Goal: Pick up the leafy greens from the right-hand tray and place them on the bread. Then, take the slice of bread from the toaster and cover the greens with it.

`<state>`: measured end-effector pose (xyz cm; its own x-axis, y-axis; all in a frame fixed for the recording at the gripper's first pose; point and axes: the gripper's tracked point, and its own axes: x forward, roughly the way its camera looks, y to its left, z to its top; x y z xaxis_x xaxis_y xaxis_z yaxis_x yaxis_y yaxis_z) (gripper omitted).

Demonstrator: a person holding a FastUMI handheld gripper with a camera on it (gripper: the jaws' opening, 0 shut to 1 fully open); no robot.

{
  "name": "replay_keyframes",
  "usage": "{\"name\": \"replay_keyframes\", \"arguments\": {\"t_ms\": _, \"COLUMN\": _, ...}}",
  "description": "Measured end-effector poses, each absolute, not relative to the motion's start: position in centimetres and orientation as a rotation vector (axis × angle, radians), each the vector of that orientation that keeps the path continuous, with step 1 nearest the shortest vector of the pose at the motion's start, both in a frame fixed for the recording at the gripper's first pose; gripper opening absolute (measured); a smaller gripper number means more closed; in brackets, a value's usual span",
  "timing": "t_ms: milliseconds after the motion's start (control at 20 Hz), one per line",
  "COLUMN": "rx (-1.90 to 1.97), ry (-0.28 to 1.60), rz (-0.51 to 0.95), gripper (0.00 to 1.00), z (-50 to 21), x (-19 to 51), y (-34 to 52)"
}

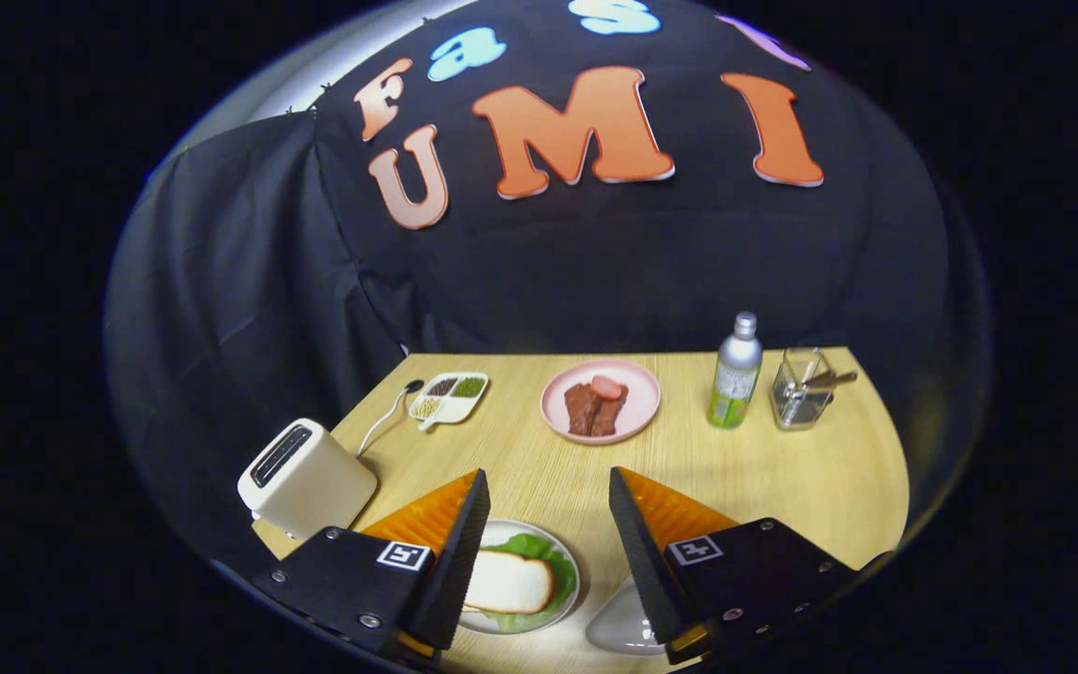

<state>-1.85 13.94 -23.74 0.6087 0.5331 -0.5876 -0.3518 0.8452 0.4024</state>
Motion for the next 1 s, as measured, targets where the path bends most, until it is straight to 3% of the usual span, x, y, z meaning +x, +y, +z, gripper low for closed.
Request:
{"name": "replay_keyframes", "arguments": {"t_ms": 500, "rx": 0.155, "ry": 0.317, "rz": 0.437, "gripper": 0.83, "z": -6.8, "x": 3.7, "y": 13.0}}
{"name": "replay_keyframes", "arguments": {"t_ms": 750, "rx": 0.120, "ry": 0.193, "rz": 0.430, "gripper": 0.86, "z": -2.2, "x": 3.7, "y": 14.0}}
{"name": "replay_keyframes", "arguments": {"t_ms": 1000, "rx": 0.080, "ry": 0.134, "rz": 0.371, "gripper": 0.88, "z": -2.0, "x": 4.2, "y": 13.5}}
